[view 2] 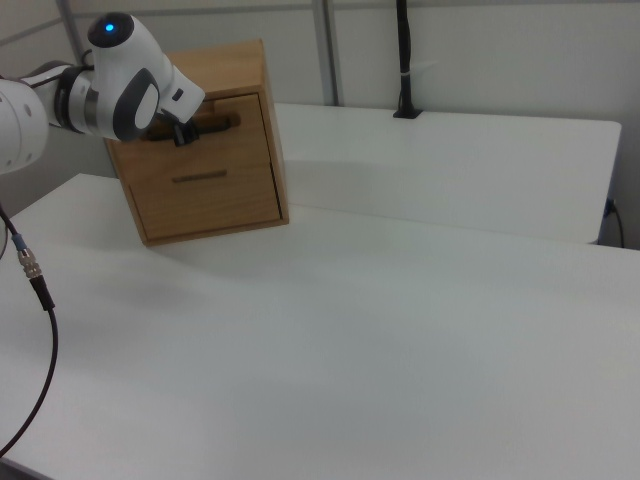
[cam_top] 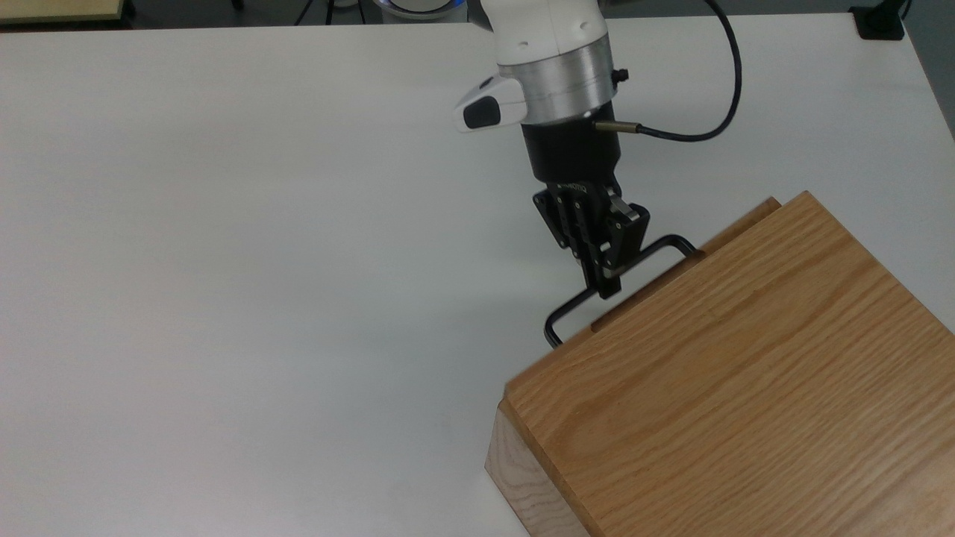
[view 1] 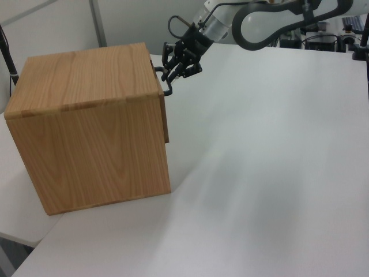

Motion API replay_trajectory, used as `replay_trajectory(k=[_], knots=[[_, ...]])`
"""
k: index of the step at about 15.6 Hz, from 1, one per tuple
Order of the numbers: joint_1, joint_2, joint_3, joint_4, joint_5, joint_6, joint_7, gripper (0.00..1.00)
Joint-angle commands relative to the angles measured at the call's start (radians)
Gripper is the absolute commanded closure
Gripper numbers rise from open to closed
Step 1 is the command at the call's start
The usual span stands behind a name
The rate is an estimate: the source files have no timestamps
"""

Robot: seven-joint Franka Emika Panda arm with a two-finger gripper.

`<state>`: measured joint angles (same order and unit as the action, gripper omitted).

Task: Open the drawer by sliding it
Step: 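Pull the handle away from the cabinet, sliding the drawer out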

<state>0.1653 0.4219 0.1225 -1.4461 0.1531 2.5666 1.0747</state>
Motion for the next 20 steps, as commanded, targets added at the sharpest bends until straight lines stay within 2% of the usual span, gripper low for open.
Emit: replay_trajectory(k=[1,6,12,20], knots=[[-0.047,-0.14,0.0,-0.134,-0.02,-0.138,-0.068,1.0],[-0.111,-0.216,0.0,-0.152,-0.018,-0.327,-0.105,1.0],[-0.156,-0.273,0.0,-0.157,-0.021,-0.531,-0.157,1.0],[-0.187,-0.339,0.0,-0.232,-0.044,-0.649,-0.157,1.0]])
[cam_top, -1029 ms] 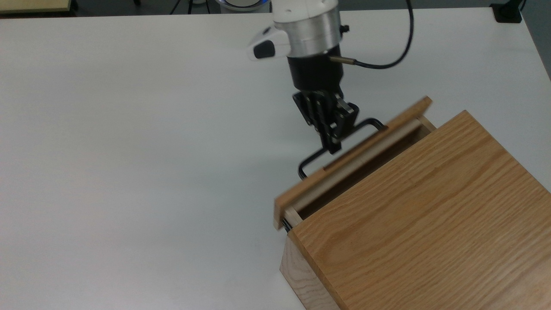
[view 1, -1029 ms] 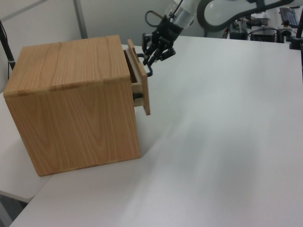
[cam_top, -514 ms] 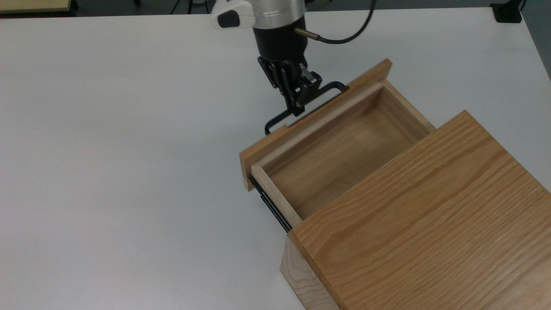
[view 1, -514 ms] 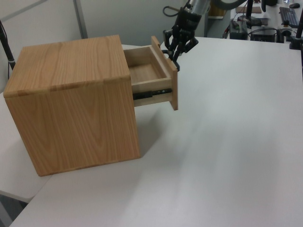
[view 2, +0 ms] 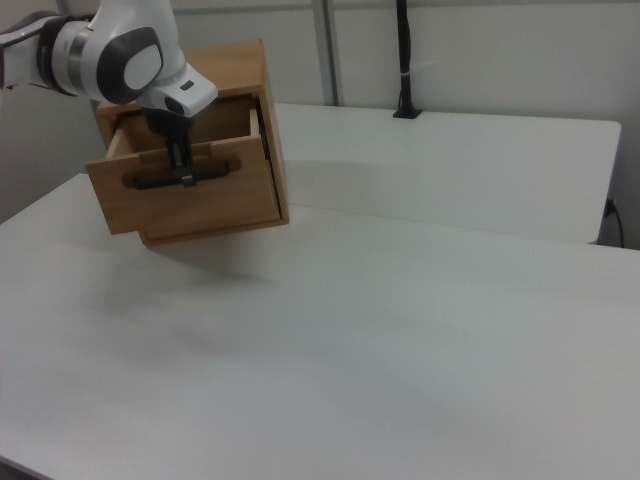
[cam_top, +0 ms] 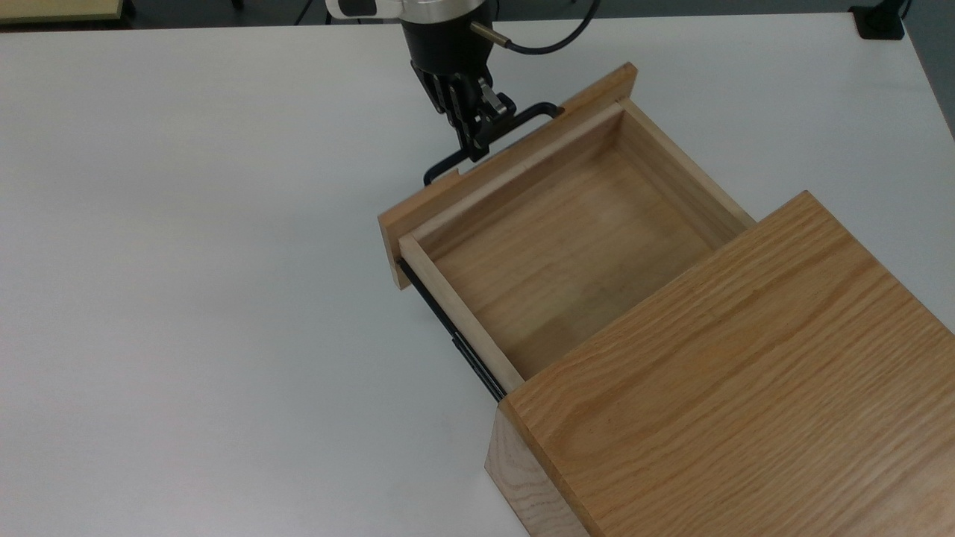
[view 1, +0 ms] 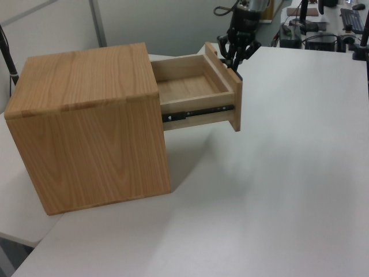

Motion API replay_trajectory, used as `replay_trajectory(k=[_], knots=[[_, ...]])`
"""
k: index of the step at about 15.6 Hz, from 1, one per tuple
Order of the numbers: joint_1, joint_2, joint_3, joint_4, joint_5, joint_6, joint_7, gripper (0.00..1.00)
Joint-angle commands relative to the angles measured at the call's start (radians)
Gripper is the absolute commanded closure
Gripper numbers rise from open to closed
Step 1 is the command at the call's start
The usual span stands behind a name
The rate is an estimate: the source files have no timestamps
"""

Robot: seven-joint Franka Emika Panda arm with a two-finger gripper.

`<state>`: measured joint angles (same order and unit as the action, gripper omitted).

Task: Open the drawer by sliding it
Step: 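Pull the handle away from the cabinet, sliding the drawer out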

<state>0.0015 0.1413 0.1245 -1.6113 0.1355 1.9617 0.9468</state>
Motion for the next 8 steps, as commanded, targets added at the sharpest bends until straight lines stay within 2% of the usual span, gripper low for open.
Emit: replay_trajectory(k=[1,3,5,7,8], knots=[[-0.027,-0.063,-0.002,-0.067,-0.027,-0.059,-0.03,1.0],[-0.035,-0.074,-0.002,-0.067,-0.028,-0.078,-0.03,1.0],[-0.044,-0.078,-0.002,-0.067,-0.03,-0.093,-0.03,0.92],[-0.063,-0.086,-0.002,-0.062,-0.03,-0.112,-0.028,0.44],[-0.064,-0.088,-0.003,-0.059,-0.03,-0.118,-0.026,0.0]])
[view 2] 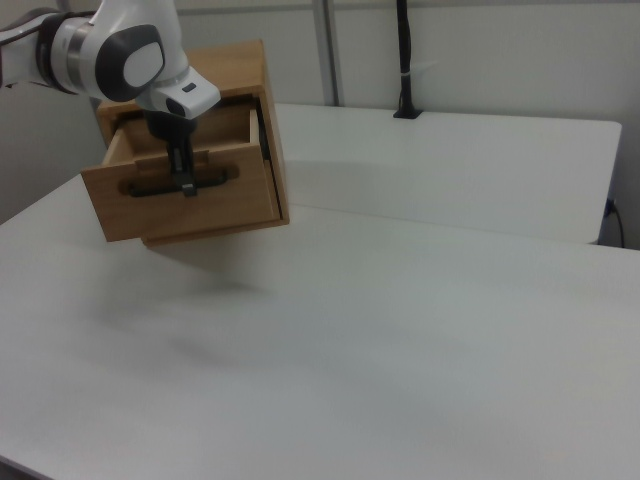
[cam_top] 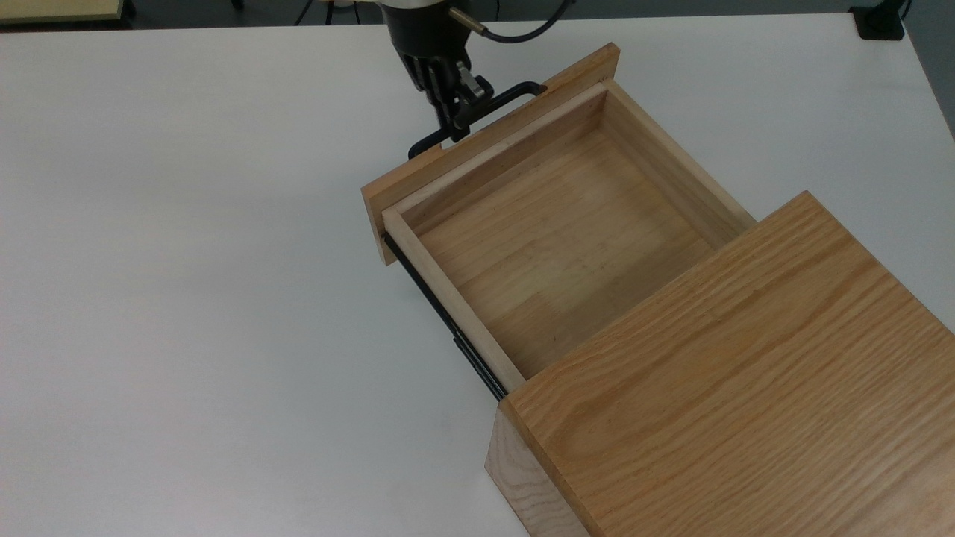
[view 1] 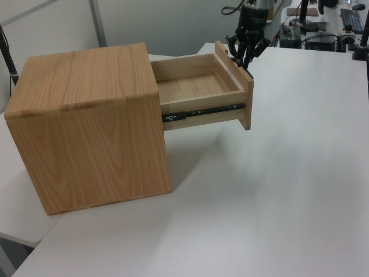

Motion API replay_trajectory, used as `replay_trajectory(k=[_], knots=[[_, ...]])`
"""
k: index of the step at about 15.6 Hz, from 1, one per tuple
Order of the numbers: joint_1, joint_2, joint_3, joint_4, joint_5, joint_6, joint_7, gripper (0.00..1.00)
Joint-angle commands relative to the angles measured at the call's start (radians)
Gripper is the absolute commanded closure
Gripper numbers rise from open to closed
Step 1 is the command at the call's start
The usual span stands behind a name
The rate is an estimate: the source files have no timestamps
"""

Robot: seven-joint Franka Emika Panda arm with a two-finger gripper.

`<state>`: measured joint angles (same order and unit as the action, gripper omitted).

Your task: Open the drawer by sliding it

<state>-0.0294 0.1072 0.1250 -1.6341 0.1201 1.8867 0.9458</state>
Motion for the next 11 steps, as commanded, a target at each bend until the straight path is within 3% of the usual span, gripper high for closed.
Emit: replay_trajectory(k=[1,6,9,11], knots=[[-0.034,-0.053,-0.005,-0.03,-0.016,-0.047,-0.027,0.0],[-0.03,-0.093,-0.013,0.002,-0.052,-0.095,-0.079,0.0],[-0.014,-0.124,-0.004,0.043,-0.175,-0.199,-0.088,0.0],[0.035,-0.141,-0.016,0.059,-0.197,-0.277,-0.16,0.0]])
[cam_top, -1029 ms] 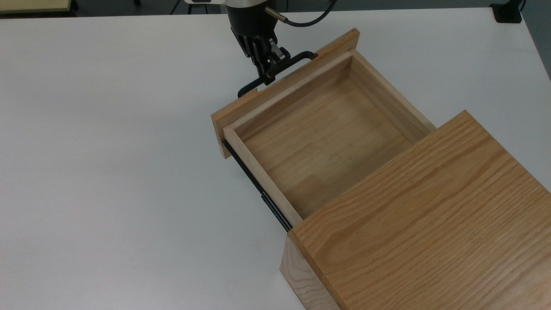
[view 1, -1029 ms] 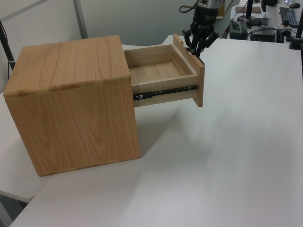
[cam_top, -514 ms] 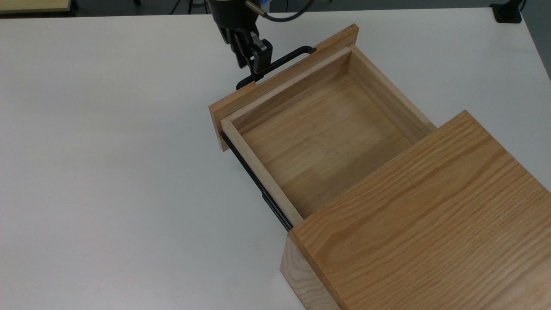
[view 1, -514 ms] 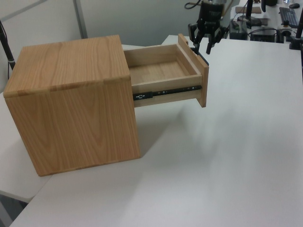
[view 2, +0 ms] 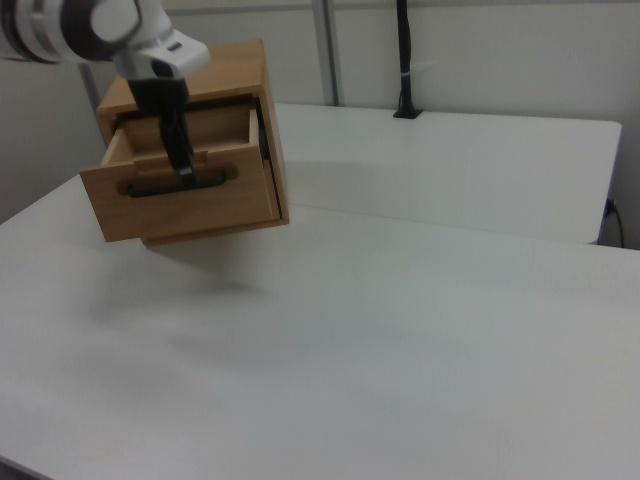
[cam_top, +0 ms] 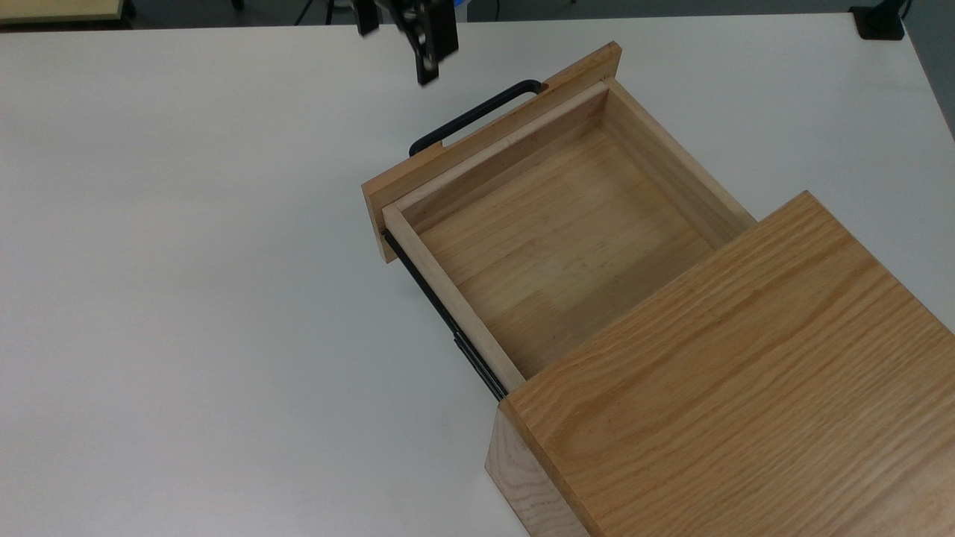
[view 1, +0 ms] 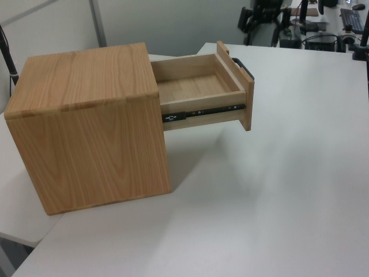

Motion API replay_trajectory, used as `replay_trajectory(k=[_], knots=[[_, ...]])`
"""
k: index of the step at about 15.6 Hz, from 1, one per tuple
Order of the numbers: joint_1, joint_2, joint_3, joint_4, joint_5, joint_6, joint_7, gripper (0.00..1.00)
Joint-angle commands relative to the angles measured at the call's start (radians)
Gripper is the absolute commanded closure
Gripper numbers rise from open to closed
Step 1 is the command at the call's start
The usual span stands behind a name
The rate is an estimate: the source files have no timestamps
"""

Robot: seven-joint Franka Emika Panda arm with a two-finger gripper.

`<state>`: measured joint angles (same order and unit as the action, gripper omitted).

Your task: Open the drawer by sliding it

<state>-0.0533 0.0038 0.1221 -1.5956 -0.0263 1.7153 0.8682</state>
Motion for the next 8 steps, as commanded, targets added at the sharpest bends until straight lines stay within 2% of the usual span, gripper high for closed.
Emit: replay_trajectory(k=[1,4,8], knots=[[0.072,-0.047,-0.015,0.019,-0.05,-0.141,-0.147,0.0],[0.116,-0.059,-0.038,0.01,-0.05,-0.207,-0.295,0.0],[0.153,-0.077,-0.134,0.008,-0.047,-0.201,-0.682,0.0]])
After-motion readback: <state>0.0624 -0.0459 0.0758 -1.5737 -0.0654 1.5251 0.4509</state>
